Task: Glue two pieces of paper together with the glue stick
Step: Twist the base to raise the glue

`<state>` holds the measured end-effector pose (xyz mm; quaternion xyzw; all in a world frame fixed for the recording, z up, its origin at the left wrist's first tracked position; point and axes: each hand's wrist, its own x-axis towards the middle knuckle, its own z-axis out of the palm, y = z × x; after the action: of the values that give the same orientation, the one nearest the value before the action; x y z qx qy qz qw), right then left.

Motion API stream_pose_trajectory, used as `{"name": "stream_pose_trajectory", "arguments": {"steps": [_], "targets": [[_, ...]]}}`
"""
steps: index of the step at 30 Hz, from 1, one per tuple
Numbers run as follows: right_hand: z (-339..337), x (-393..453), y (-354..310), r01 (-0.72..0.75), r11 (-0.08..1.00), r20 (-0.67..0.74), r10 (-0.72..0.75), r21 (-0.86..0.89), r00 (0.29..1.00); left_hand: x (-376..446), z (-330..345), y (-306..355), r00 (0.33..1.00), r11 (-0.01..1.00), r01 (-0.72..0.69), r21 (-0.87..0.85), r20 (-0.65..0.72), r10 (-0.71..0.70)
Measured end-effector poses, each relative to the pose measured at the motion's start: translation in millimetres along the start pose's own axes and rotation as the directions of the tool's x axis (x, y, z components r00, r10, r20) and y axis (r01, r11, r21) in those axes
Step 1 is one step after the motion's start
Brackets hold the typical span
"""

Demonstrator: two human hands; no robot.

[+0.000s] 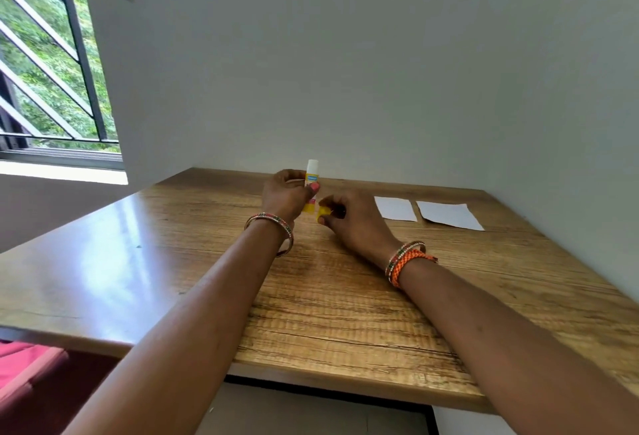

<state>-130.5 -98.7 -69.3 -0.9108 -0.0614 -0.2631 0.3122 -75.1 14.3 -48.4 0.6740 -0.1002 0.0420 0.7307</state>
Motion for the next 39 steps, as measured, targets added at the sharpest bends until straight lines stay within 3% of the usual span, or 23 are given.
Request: {"name": "stream_pose_trajectory", "arguments": {"steps": [3,5,8,10,12,14,16,18,31,39], "targets": [[3,-1,2,-0.003,0.998,0.093,0.009,-0.07,0.996,0,1,3,0.976,0.975,-0.198,0.099,-0.068,0.205],[4,-1,2,-0.01,0.998,0.106,0.016,-0.064,0.994,-2,4,6,0.962,0.962,-0.263,0.067,-0.052,0.267],[1,-1,0,-0.095,0.995,0.076,0.095,-0.001,0.993,-2,7,3,0.973,0.969,-0.232,-0.082,-0.017,0.231],[-5,4,-3,-0.192,0.967,-0.011,0.196,0.165,0.981,-1,7,1,0.989,0.962,-0.146,-0.231,-0.002,0.15],[-14,7,-11,-0.283,0.815,-0.007,0.332,0.505,0.943,0,5,4,0.994,0.902,-0.033,-0.431,0.084,0.076],[-20,6,-19,-0.346,0.539,0.134,0.394,0.768,0.909,-1,4,8,0.972,0.808,0.07,-0.585,0.221,0.076],[-22,1,-25,-0.372,0.398,0.218,0.379,0.839,0.899,-3,5,11,0.943,0.778,0.111,-0.618,0.313,0.115],[-22,-2,-29,-0.332,0.348,0.199,0.365,0.877,0.909,-6,8,11,0.931,0.804,0.102,-0.586,0.341,0.13],[-19,-9,-28,-0.113,0.434,-0.053,0.352,0.894,0.935,-14,9,15,0.922,0.808,0.059,-0.587,0.342,0.181],[-20,-11,-35,-0.205,0.437,0.07,0.304,0.876,0.95,-18,4,21,0.898,0.796,0.09,-0.599,0.394,0.195]]}}
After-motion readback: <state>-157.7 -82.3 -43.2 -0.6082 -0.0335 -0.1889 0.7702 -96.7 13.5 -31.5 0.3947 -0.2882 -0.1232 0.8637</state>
